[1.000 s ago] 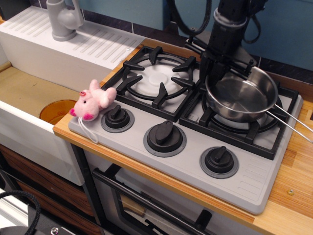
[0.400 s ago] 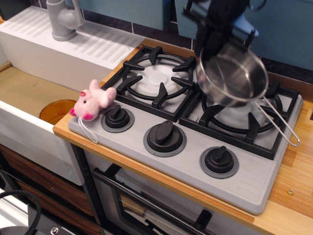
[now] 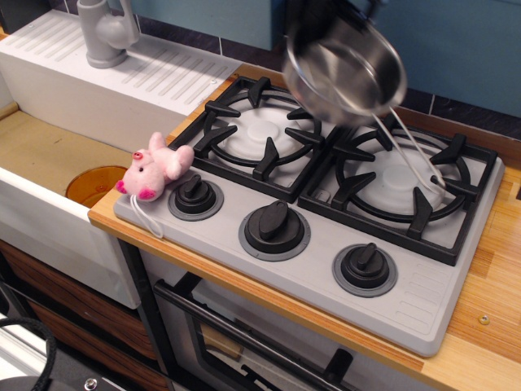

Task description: Put pan on stove and put stuffedpig in pan

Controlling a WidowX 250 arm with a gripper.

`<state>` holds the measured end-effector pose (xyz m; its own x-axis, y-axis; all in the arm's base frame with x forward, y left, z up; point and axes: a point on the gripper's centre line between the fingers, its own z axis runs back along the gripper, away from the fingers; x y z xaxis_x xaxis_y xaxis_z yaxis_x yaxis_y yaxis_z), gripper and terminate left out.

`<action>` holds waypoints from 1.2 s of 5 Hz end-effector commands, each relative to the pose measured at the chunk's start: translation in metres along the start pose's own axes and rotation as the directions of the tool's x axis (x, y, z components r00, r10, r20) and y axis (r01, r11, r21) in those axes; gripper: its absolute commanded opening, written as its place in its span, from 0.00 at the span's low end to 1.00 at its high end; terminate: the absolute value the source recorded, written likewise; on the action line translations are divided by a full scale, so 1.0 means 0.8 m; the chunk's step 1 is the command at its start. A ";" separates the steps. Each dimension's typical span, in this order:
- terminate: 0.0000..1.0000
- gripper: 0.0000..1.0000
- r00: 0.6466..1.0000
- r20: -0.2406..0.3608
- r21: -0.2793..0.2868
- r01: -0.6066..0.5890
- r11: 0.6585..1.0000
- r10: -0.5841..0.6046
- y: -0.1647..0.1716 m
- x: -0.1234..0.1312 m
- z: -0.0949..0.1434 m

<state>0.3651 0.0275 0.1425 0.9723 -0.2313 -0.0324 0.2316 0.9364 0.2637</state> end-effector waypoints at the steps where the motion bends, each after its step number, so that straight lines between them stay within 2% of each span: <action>1: 0.00 0.00 0.998 0.069 0.046 0.004 0.999 -0.007 0.049 -0.016 0.028; 4: 0.00 0.00 0.993 0.120 0.013 0.004 1.000 -0.006 0.071 -0.031 -0.030; 6: 0.00 0.00 0.986 0.169 -0.019 0.014 1.000 -0.010 0.075 -0.017 -0.062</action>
<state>0.3603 0.0976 0.0893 0.9558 -0.2838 0.0775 0.2621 0.9412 0.2132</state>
